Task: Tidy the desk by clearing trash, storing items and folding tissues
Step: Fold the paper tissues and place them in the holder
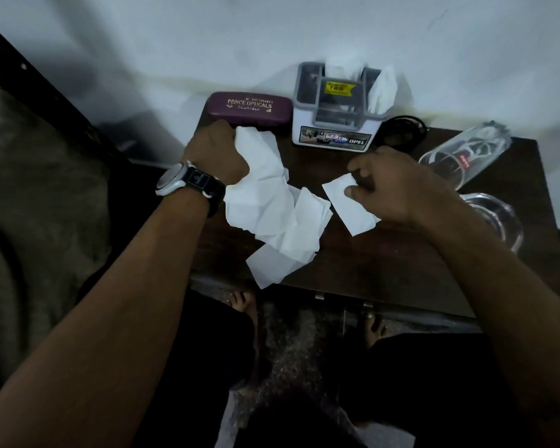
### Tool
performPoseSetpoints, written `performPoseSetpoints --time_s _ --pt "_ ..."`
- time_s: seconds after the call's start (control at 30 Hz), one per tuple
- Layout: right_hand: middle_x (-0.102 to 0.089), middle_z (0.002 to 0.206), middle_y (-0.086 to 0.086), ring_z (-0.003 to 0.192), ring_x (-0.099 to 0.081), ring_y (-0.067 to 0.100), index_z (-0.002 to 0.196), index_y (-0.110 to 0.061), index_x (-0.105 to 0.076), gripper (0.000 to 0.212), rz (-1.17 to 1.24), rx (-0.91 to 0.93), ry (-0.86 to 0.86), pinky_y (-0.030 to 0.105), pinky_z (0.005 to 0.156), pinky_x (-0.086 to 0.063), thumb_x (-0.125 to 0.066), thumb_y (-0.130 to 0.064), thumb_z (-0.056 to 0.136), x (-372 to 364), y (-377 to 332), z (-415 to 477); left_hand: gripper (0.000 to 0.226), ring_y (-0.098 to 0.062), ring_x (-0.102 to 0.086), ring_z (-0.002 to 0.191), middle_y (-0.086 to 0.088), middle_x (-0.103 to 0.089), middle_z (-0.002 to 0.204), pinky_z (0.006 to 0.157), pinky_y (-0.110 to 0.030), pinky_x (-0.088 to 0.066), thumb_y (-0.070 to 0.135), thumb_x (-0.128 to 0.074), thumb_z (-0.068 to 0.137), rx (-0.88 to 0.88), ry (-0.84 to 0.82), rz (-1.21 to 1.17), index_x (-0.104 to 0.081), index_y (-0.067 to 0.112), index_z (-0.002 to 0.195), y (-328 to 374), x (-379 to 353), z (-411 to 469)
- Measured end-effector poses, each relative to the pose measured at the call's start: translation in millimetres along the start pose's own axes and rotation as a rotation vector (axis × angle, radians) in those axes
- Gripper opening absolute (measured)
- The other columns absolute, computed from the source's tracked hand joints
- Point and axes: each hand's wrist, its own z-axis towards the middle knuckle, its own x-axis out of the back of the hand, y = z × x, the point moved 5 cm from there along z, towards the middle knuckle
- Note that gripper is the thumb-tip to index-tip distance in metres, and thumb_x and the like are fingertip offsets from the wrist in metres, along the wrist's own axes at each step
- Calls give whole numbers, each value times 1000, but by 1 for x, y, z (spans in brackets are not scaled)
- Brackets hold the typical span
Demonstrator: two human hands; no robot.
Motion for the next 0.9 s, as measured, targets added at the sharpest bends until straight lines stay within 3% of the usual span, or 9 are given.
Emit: performPoseSetpoints --time_s 0.1,0.17,0.3,0.4,0.47,0.53,0.67,0.77,0.9 --pt "-61 120 4 108 -63 22 133 -22 -64 42 85 5 92 33 95 -48 -69 -35 93 11 0 1 37 -29 -67 111 -10 -72 118 78 -28 -44 21 -77 83 -25 2 -263 -71 12 119 5 21 -3" --pt "-63 118 -5 99 -62 10 131 -25 -66 39 226 -26 140 27 90 -47 -70 -36 94 21 -1 0 41 -26 -72 105 -8 -75 114 84 -36 -59 21 -81 81 -32 -8 -659 -71 13 120 9 40 -7" --pt "-70 121 -11 108 -68 5 127 -31 -66 35 849 -64 126 29 94 -56 -69 -41 94 40 -15 -10 40 -29 -73 111 -13 -74 123 90 -44 -62 5 -68 94 -40 -272 -1345 -63 6 133 41 53 -26" --pt "-71 130 1 118 -69 20 134 -22 -61 50 1421 -43 -21 41 100 -56 -64 -44 89 47 -31 -17 43 -26 -74 103 -9 -75 118 88 -43 -62 13 -68 88 -89 -483 -1435 -65 7 130 64 49 -39" --pt "-70 131 7 117 -70 27 138 -12 -57 55 1538 20 -83 44 99 -55 -62 -37 89 51 -39 -20 26 -24 -74 95 -5 -77 103 88 -45 -62 19 -66 88 -92 -583 -1434 -74 13 111 76 44 -46" --pt "-70 131 11 113 -71 30 136 -9 -59 50 1513 23 -62 43 93 -58 -65 -28 90 52 -40 -21 20 -24 -74 95 -2 -78 96 88 -45 -62 28 -61 93 -86 -642 -1402 -77 19 99 85 38 -50" --pt "-71 126 13 116 -69 32 123 -13 -70 32 1464 -100 76 40 85 -61 -71 -26 93 49 -27 -18 45 -21 -74 104 0 -78 108 85 -41 -60 57 -55 96 40 -636 -1333 -73 22 117 90 30 -49" --pt "-71 126 13 115 -70 27 121 -13 -71 31 1404 -92 86 35 80 -61 -73 -24 93 47 -26 -16 54 -24 -73 113 -4 -76 122 84 -39 -60 59 -53 97 72 -655 -1312 -67 19 132 93 24 -50" --pt "-69 124 16 98 -71 16 113 -19 -77 22 1306 -84 153 31 75 -61 -75 -20 91 47 -25 -14 59 -27 -73 113 -5 -76 123 84 -43 -63 65 -39 100 97 -679 -1378 -67 22 129 99 22 -53"
